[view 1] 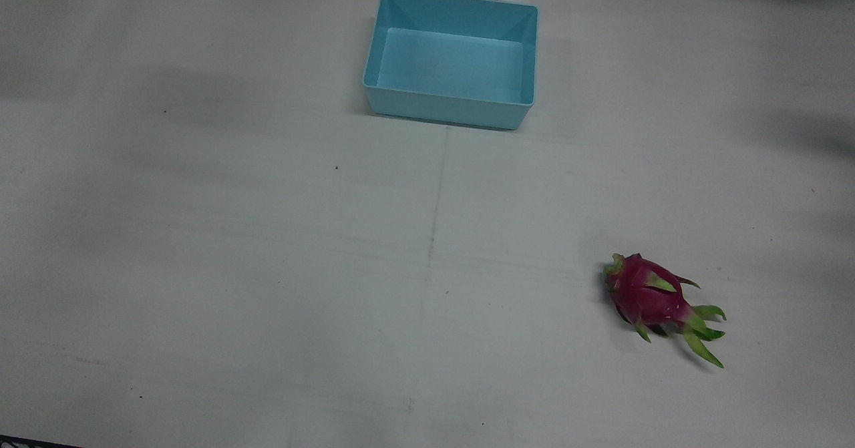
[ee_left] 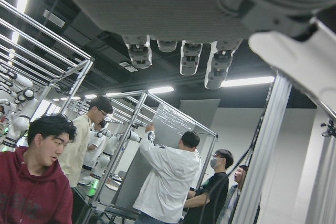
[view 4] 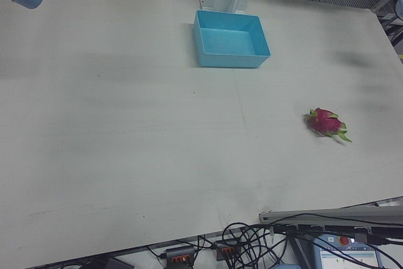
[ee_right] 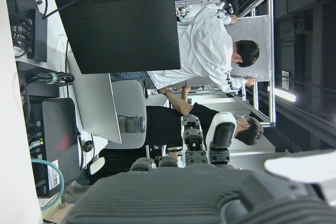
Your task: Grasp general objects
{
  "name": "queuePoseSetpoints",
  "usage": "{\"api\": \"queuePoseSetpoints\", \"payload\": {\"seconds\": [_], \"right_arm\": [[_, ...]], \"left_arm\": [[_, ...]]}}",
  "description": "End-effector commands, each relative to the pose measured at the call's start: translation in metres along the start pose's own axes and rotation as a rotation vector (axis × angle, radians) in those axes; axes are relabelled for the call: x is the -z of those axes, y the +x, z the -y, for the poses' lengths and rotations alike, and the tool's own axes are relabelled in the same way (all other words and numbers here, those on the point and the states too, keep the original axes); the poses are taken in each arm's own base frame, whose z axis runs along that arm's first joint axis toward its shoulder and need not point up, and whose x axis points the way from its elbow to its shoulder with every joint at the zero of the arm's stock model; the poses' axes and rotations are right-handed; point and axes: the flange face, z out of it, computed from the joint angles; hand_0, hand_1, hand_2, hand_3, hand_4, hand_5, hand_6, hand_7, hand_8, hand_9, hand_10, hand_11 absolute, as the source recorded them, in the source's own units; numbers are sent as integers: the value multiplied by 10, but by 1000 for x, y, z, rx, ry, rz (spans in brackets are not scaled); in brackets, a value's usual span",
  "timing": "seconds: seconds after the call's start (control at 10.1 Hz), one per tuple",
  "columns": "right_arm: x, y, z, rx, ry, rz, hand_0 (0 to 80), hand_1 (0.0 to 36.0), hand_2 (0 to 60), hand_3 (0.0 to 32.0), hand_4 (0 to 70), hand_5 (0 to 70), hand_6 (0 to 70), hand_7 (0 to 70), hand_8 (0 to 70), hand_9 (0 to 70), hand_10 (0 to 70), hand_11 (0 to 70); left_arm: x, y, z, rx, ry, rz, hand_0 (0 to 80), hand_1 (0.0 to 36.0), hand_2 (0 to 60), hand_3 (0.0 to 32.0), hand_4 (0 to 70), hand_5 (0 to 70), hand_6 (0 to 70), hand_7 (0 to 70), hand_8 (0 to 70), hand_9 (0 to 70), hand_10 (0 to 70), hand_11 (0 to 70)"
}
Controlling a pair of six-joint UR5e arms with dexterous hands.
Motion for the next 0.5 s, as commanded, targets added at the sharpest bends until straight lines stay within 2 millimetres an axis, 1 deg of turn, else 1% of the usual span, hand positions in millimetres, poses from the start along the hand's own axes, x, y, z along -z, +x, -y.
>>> {"api": "queuePoseSetpoints", "payload": {"seconds": [0.0, 0.1, 0.2, 0.3, 0.4], "right_arm": [[0, 0, 0, 0, -1, 0, 0, 0, 0, 0, 0, 0, 0, 0, 0, 0, 0, 0], [0, 0, 0, 0, -1, 0, 0, 0, 0, 0, 0, 0, 0, 0, 0, 0, 0, 0], [0, 0, -1, 0, -2, 0, 0, 0, 0, 0, 0, 0, 0, 0, 0, 0, 0, 0], [0, 0, -1, 0, -2, 0, 0, 0, 0, 0, 0, 0, 0, 0, 0, 0, 0, 0], [0, 0, -2, 0, -4, 0, 0, 0, 0, 0, 0, 0, 0, 0, 0, 0, 0, 0]], "left_arm": [[-37, -69, -87, -6, -155, 9, 453, 7, 0, 0, 152, 153, 55, 214, 16, 28, 32, 49], [-63, -89, -128, 32, -189, 56, 441, 1, 0, 0, 174, 152, 67, 217, 19, 29, 45, 65], [-95, -102, -169, 59, -221, 94, 436, 0, 0, 0, 177, 148, 72, 222, 23, 30, 48, 69], [-107, -102, -176, 58, -217, 111, 449, 5, 0, 0, 197, 160, 79, 225, 17, 31, 52, 76], [-111, -96, -175, 61, -206, 95, 451, 3, 0, 0, 198, 163, 78, 220, 24, 30, 49, 72]]}}
